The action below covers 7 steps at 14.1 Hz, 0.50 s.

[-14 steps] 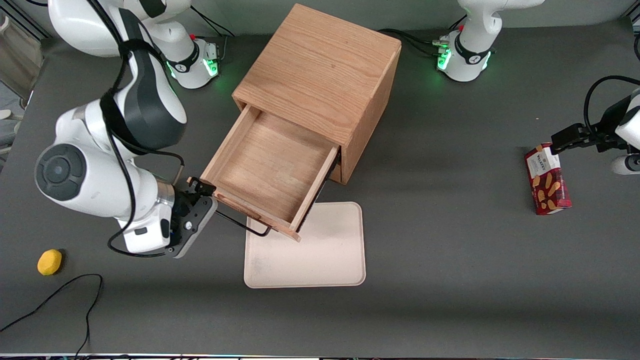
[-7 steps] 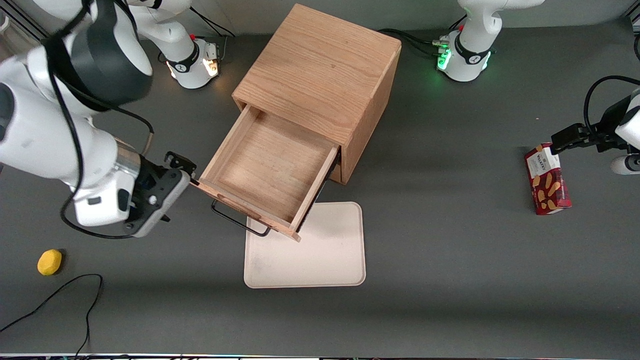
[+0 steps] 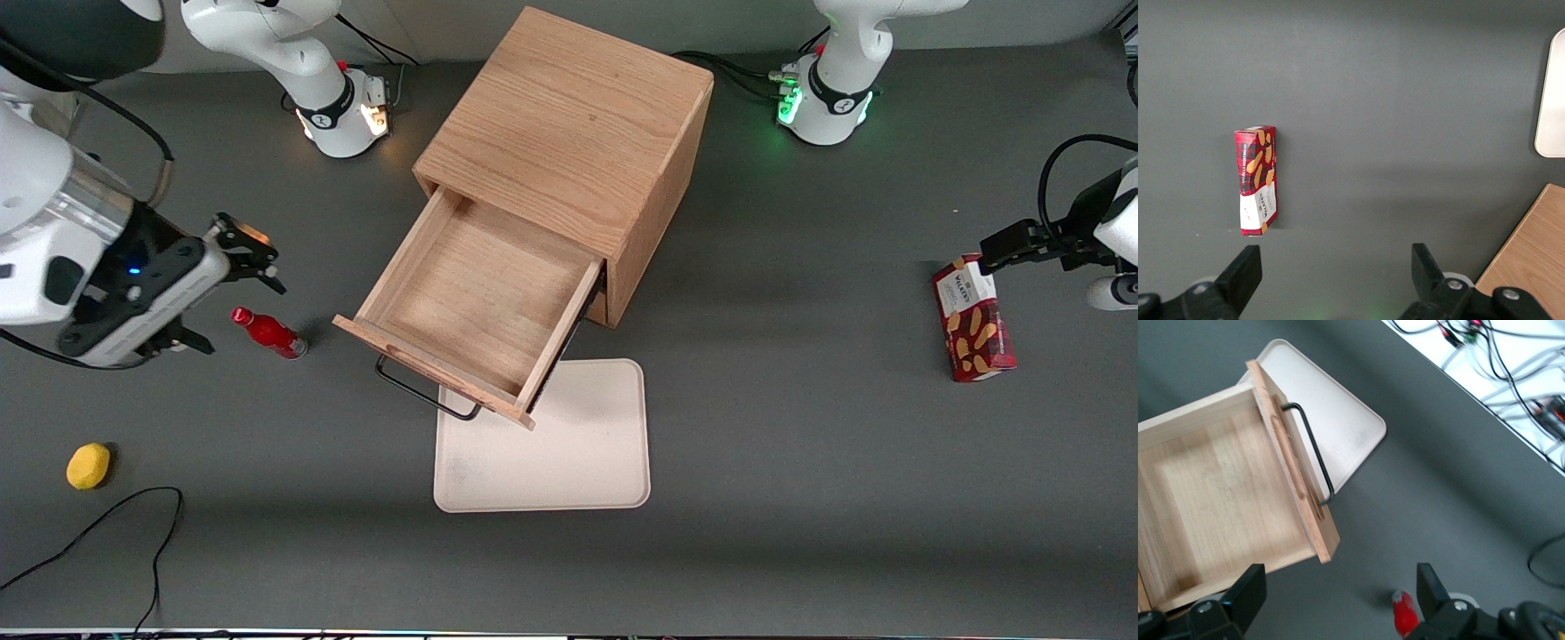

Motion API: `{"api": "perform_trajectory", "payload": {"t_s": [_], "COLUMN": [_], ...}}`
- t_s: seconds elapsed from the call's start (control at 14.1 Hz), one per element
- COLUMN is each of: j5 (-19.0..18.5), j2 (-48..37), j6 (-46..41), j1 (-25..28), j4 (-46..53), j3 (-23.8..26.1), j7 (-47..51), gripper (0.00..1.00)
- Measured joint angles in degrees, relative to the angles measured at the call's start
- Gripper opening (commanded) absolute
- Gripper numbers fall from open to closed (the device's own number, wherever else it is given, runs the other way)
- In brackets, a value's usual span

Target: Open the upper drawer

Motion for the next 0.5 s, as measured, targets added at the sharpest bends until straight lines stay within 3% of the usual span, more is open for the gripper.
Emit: {"api": "perform_trajectory", "payload": {"t_s": [0.5], "j5": [-1.16], "j2": [-11.71], "j6": [0.03], "j1": [-8.13], "j4": [-12.39], "j3": [-0.92], "j7": [2.05], "gripper": [1.00]}}
